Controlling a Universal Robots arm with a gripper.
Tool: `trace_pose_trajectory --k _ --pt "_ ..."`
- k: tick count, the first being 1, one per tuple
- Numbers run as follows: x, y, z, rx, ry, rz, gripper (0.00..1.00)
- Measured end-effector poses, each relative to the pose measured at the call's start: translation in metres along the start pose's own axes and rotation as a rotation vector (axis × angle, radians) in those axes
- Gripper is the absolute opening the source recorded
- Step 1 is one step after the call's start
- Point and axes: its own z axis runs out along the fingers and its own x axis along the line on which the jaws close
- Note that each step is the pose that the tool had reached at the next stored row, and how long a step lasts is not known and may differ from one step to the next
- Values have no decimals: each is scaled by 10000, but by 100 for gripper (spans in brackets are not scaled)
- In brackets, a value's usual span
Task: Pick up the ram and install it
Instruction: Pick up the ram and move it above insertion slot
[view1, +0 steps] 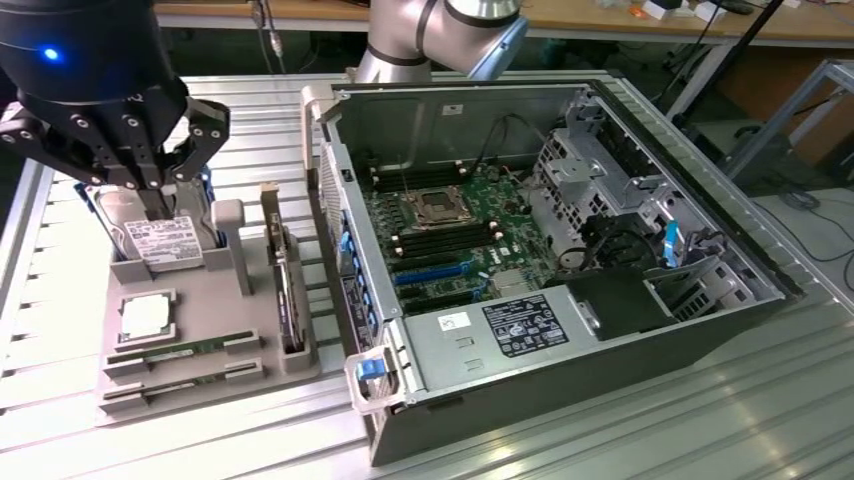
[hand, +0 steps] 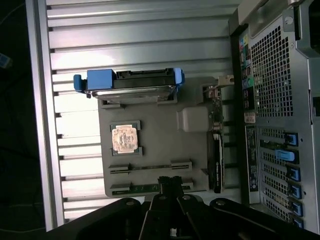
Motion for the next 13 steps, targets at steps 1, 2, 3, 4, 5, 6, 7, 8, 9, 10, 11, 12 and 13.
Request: trace_pose_trajectory --k 1,2,3,4,5,6,7,8,9,10,11,12,13 --pt "1 -1 17 -1 -1 0 11" --pt "1 -2 42 -1 -1 0 11" --pt "2 -3 61 -1 -1 0 11" --pt "2 -4 80 0 -1 0 11" --pt "3 -5 110 0 0 -4 11" --pt "3 -11 142 -3 3 -98 11" --pt "4 -13 166 -8 15 -308 11" --pt "5 -14 200 -16 33 -666 11" --pt "5 -21 245 -25 64 -1044 11" --pt "7 -22 287 -36 92 -1511 11" --pt "7 -24 320 -45 111 -1888 11" --pt "8 -25 346 -52 126 -2187 11" --pt "9 -27 378 -60 145 -2551 11"
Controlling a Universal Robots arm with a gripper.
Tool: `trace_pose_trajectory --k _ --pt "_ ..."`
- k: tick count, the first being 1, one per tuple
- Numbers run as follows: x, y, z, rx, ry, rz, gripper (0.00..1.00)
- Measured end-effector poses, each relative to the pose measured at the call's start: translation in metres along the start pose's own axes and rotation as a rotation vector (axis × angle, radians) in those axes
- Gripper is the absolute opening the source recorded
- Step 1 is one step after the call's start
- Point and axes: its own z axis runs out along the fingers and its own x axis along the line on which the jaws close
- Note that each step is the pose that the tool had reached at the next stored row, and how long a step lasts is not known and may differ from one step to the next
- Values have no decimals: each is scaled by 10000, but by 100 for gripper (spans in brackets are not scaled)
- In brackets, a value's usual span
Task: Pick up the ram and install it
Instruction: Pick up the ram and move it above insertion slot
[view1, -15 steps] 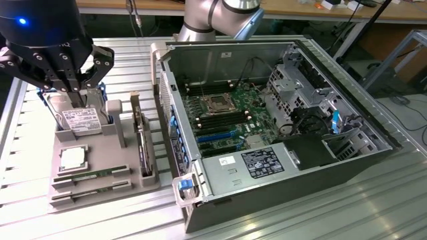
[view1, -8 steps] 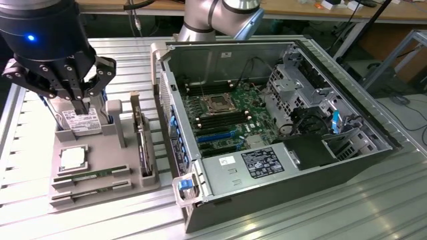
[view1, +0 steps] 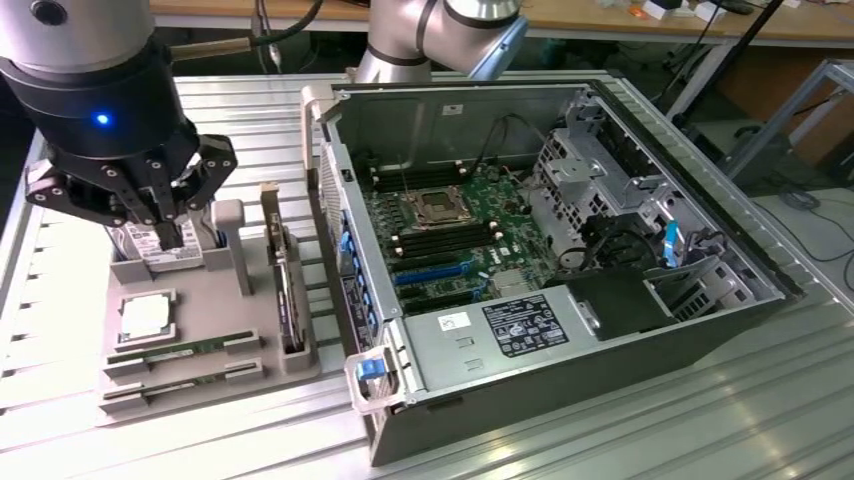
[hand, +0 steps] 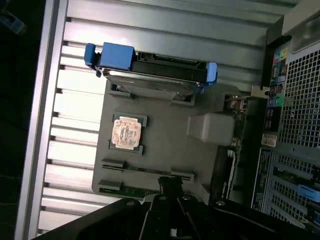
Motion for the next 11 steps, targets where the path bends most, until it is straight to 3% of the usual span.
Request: trace_pose_trajectory --k 4,6,7,9,11 --pt "3 -7 160 -37 80 -1747 11" --pt "5 -10 212 -49 105 -2301 11" --pt "5 -10 231 -53 115 -2504 17" --pt "7 -15 338 -78 166 -3630 30" --pt "8 -18 398 -91 197 -4273 30"
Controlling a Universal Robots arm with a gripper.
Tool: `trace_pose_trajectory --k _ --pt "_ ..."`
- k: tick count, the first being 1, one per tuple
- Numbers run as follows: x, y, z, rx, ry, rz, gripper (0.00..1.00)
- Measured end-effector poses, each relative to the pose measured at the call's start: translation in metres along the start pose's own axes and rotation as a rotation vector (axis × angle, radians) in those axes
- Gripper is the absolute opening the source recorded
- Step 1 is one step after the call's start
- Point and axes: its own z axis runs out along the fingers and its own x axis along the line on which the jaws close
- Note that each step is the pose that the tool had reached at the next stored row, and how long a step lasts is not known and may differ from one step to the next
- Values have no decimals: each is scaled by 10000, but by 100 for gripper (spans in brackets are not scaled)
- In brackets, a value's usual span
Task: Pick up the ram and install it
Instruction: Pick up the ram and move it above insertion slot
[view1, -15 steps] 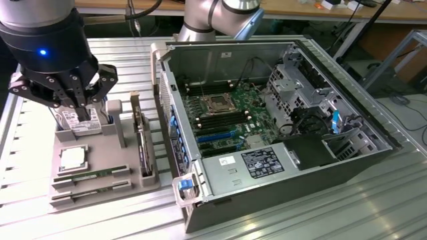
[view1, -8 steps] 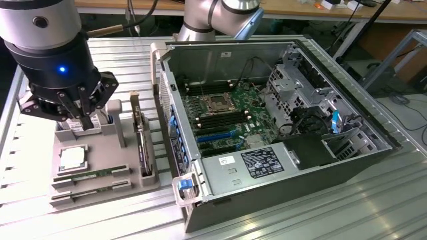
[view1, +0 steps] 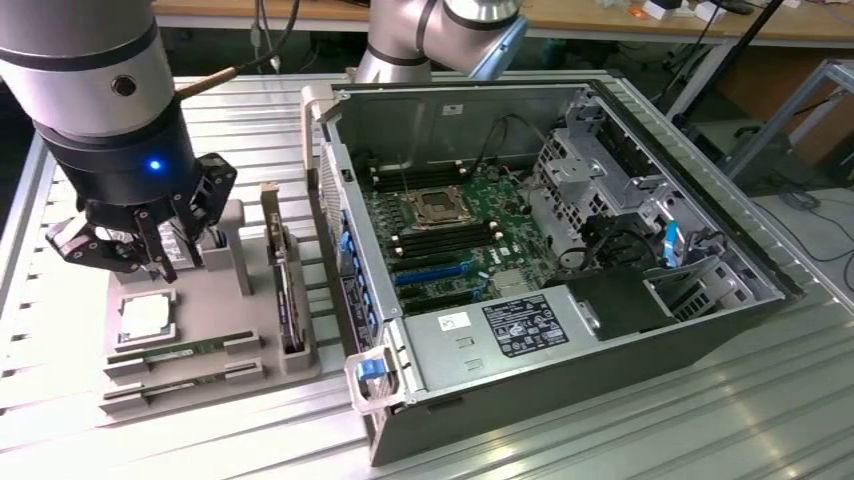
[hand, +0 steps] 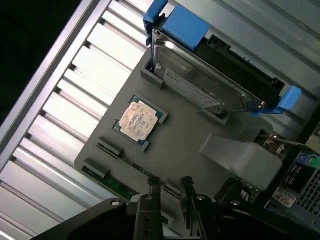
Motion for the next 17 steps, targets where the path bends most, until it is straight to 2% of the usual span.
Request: trace_pose_trajectory --k 5,8,10,14,17 --pt "2 -4 89 -20 44 -936 30" --pt "4 -8 186 -42 90 -1976 30" --pt "6 -13 270 -61 132 -2923 30" --pt "89 -124 371 -112 128 -3405 30" --pt "101 -139 405 -124 133 -3682 30"
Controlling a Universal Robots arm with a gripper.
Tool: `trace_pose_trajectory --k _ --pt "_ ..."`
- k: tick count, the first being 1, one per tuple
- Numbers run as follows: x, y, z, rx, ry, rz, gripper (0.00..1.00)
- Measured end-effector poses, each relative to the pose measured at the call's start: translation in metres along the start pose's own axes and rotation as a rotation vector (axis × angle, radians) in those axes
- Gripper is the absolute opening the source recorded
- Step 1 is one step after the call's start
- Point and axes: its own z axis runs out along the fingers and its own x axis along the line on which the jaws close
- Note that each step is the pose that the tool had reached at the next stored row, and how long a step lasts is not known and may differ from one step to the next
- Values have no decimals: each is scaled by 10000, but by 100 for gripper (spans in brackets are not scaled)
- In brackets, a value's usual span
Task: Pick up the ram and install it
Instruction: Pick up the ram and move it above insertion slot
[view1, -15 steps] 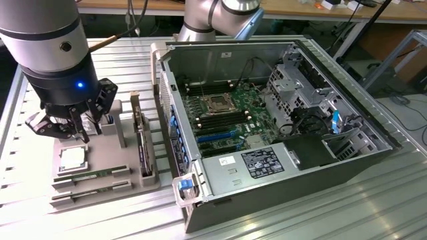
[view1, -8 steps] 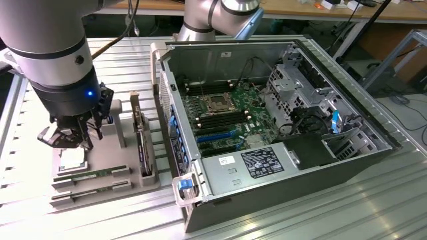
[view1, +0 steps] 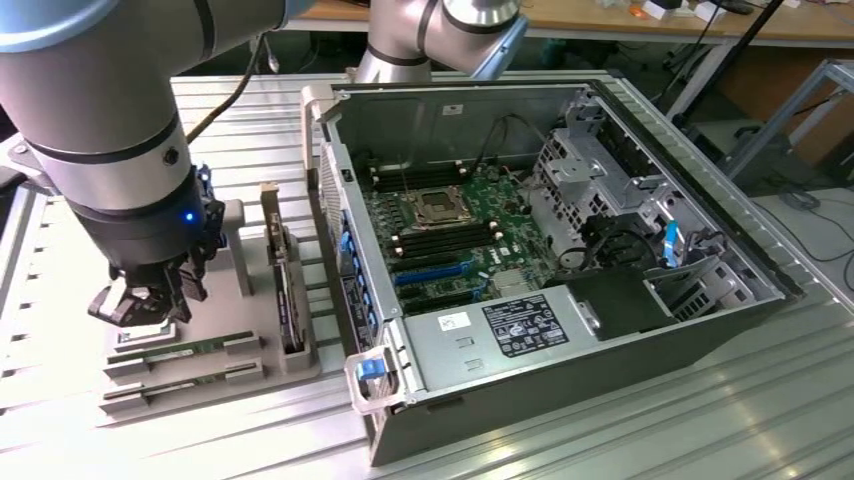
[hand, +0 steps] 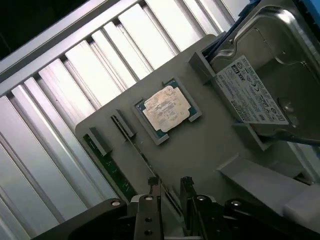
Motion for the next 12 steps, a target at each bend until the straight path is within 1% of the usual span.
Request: trace_pose_trajectory --k 3,5,7,10,12 --pt "7 -6 37 -13 26 -483 30" --pt "10 -8 66 -22 48 -983 30" --pt "10 -9 68 -22 64 -1399 30" --pt "10 -9 71 -46 113 -2498 30" --pt "10 -9 70 -58 136 -2950 30"
